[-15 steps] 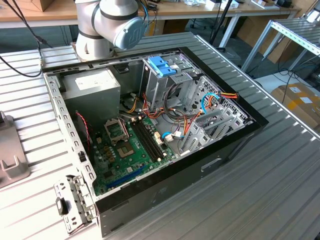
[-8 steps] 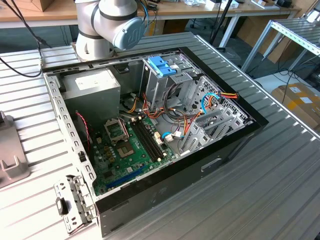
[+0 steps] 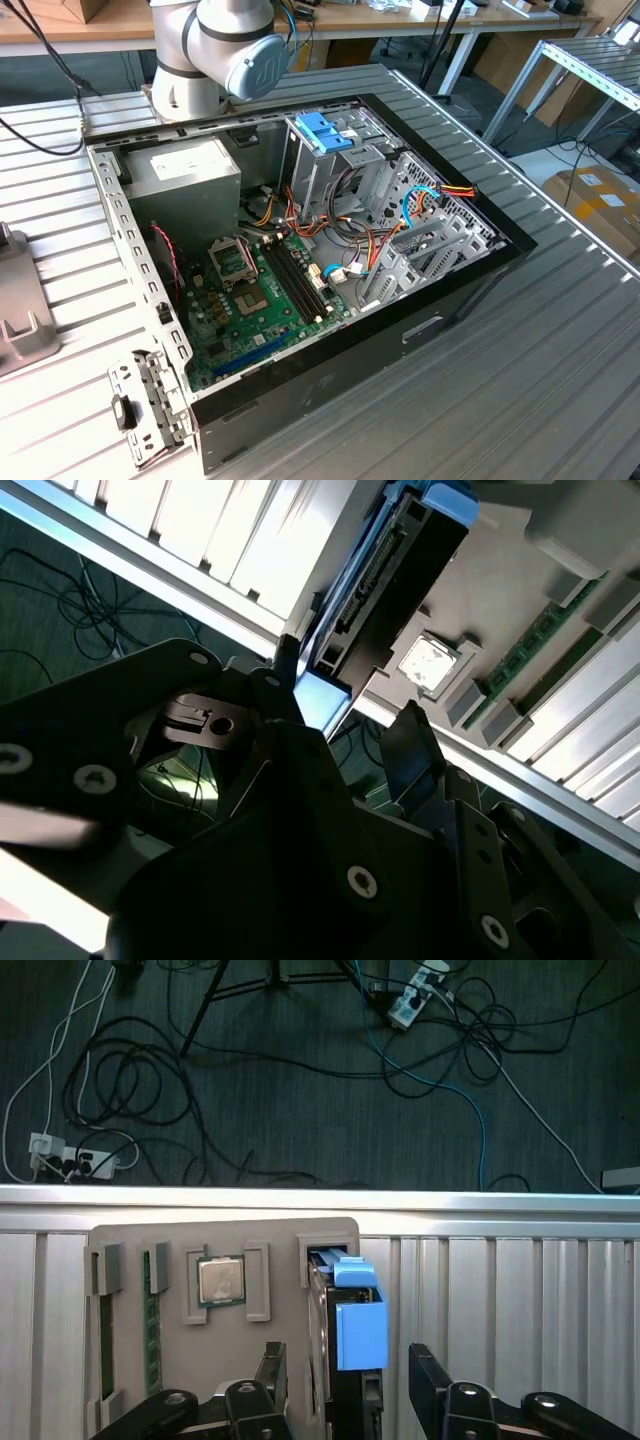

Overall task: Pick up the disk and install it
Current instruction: 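Pick up the disk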

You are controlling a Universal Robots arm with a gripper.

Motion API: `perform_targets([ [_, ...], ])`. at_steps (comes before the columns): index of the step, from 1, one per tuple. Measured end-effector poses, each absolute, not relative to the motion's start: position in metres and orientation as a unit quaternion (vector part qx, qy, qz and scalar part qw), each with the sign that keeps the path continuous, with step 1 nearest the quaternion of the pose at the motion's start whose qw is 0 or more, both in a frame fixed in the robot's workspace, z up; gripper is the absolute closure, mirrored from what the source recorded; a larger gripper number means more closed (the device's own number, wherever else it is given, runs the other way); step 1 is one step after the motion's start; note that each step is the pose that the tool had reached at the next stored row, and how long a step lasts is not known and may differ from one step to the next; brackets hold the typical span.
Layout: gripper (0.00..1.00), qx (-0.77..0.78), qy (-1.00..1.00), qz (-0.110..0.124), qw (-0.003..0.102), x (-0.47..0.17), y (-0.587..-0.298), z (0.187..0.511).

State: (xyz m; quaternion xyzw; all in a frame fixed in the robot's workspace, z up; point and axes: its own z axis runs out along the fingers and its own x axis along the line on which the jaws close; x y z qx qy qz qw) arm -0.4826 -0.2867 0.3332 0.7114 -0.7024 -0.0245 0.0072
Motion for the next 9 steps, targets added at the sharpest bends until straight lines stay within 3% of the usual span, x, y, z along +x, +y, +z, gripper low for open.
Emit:
perform_targets([
  [9, 0.40, 0.711, -0.702, -0.024, 0.007, -0.4834, -0.2867, 0.3298],
])
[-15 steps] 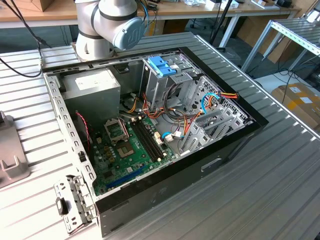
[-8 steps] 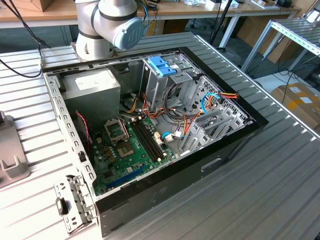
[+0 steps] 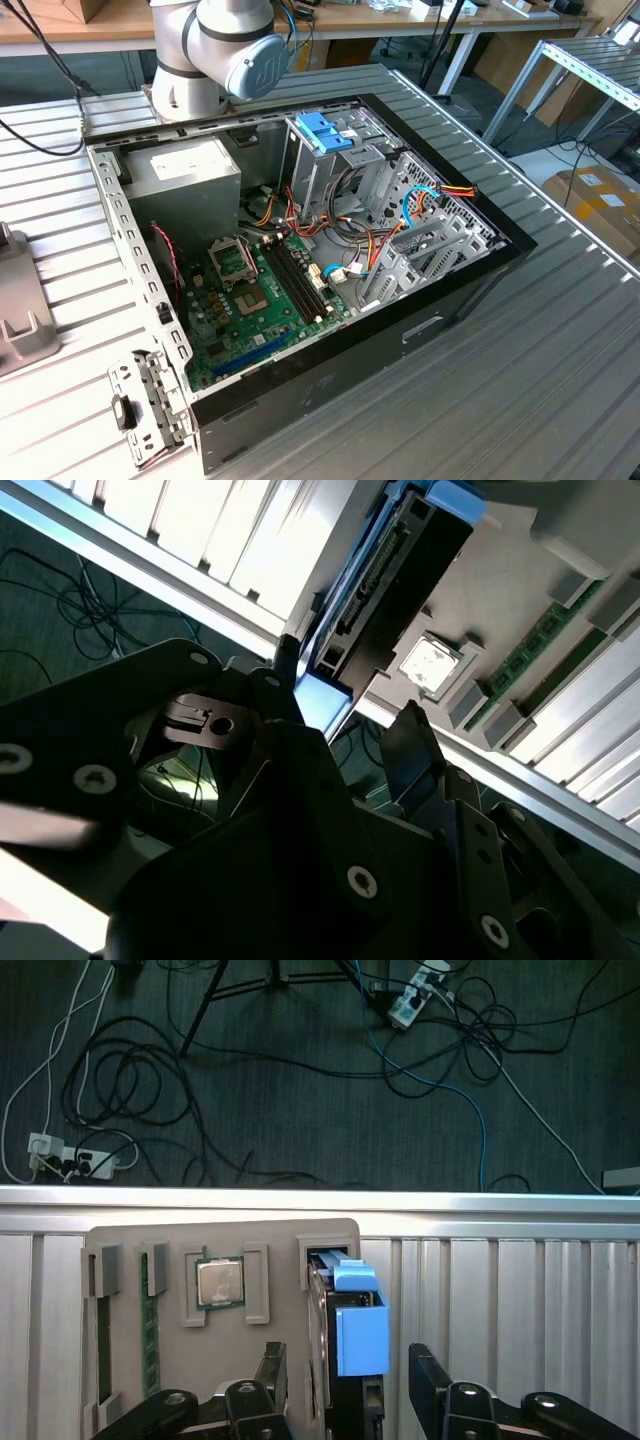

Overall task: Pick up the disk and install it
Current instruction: 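Pick up the disk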

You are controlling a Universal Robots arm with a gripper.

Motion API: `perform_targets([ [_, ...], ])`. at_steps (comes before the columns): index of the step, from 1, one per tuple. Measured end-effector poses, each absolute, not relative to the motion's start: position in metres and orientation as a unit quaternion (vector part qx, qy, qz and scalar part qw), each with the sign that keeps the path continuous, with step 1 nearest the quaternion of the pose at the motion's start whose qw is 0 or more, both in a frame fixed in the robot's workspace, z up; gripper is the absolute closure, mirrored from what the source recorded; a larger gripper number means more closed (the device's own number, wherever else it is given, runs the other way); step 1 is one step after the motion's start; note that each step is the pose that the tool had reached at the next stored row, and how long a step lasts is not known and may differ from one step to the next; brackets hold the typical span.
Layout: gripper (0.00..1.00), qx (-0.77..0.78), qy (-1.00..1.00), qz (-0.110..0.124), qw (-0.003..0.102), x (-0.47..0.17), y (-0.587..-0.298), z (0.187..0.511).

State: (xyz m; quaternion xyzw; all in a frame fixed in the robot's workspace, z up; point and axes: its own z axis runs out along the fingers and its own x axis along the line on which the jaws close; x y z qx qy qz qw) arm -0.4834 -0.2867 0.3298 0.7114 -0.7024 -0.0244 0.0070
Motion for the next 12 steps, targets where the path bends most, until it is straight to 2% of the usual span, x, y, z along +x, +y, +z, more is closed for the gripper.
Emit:
perform_targets([
  [12, 0.40, 0.711, -0.702, -0.024, 0.007, -0.4835, -0.2867, 0.3250],
])
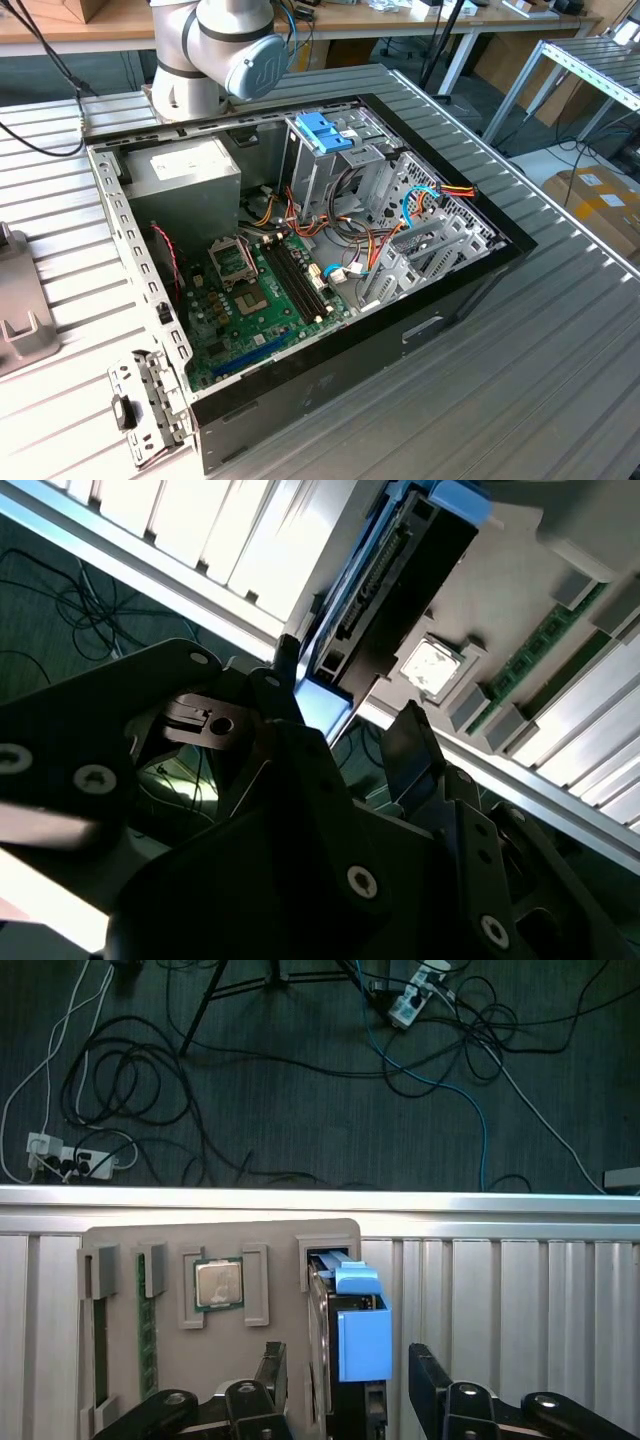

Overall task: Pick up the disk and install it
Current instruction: 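Pick up the disk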

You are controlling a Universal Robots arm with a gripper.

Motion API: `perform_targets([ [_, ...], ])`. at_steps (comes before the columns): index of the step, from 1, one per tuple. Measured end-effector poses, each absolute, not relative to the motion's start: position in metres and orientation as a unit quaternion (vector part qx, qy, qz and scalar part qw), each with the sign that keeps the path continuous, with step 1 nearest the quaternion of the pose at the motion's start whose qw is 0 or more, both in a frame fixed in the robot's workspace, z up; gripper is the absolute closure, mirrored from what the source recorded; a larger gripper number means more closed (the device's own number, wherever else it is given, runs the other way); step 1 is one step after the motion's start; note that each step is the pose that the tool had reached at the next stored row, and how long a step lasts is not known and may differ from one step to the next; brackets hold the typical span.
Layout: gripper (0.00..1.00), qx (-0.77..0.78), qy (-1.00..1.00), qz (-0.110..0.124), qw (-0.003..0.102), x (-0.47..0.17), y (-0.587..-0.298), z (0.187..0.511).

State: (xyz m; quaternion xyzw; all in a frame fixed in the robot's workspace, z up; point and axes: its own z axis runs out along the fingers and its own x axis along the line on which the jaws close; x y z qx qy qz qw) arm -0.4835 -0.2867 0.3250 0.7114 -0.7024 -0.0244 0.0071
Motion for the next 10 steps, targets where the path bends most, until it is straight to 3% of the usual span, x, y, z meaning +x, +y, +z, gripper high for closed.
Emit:
perform_targets([
  [10, 0.40, 0.711, -0.702, -0.024, 0.007, -0.4836, -0.2867, 0.3168],
])
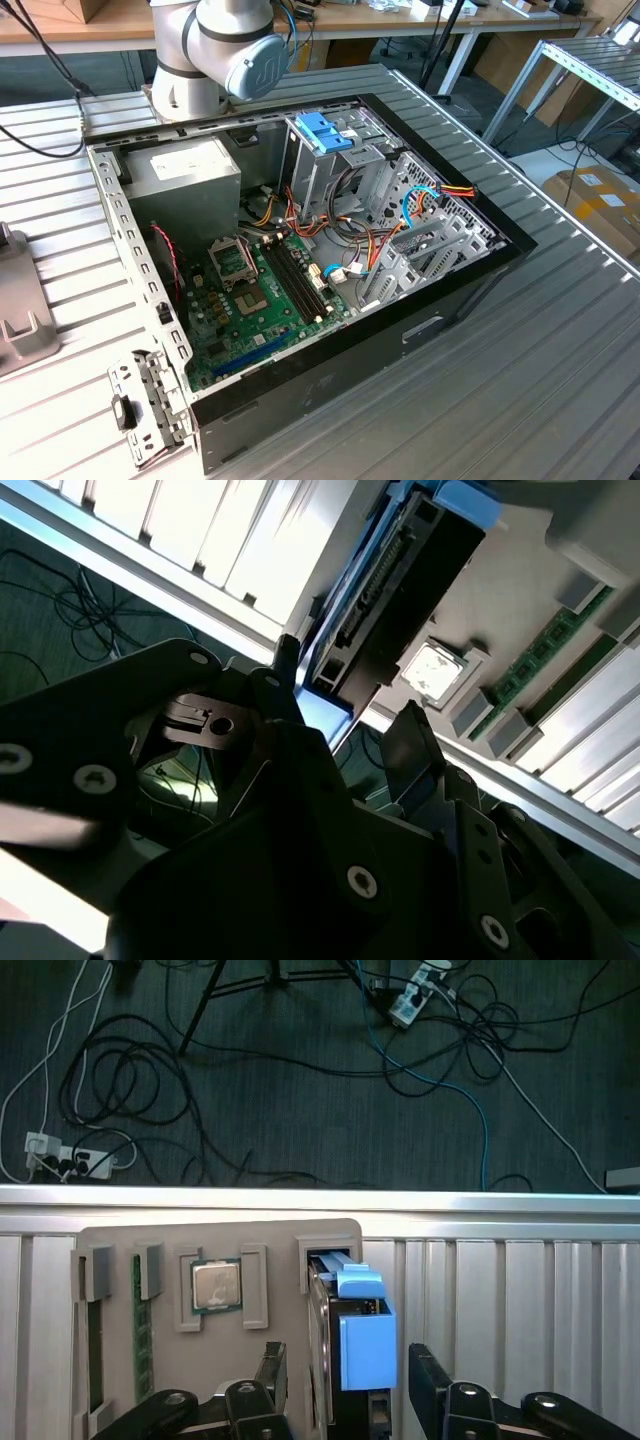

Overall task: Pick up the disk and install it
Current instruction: 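Pick up the disk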

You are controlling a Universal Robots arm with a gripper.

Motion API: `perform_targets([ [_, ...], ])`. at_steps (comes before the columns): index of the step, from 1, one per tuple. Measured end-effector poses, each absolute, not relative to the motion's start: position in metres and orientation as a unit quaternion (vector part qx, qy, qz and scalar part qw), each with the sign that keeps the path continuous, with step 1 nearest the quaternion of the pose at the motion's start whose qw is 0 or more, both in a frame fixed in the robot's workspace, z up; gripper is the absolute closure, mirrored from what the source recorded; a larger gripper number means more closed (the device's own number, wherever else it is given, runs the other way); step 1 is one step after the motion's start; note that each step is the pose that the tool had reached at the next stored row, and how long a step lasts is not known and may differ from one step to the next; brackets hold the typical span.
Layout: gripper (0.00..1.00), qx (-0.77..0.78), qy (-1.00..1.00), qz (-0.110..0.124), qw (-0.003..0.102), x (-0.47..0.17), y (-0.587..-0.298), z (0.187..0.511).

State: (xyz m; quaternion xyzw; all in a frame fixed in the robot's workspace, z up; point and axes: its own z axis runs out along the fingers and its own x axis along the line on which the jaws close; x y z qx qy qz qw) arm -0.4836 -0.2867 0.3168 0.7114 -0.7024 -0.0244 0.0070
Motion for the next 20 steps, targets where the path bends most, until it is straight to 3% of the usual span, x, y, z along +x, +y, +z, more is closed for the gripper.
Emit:
perform_targets([
  [20, 0.40, 0.728, -0.685, -0.024, 0.008, -0.491, -0.287, 0.301],
])
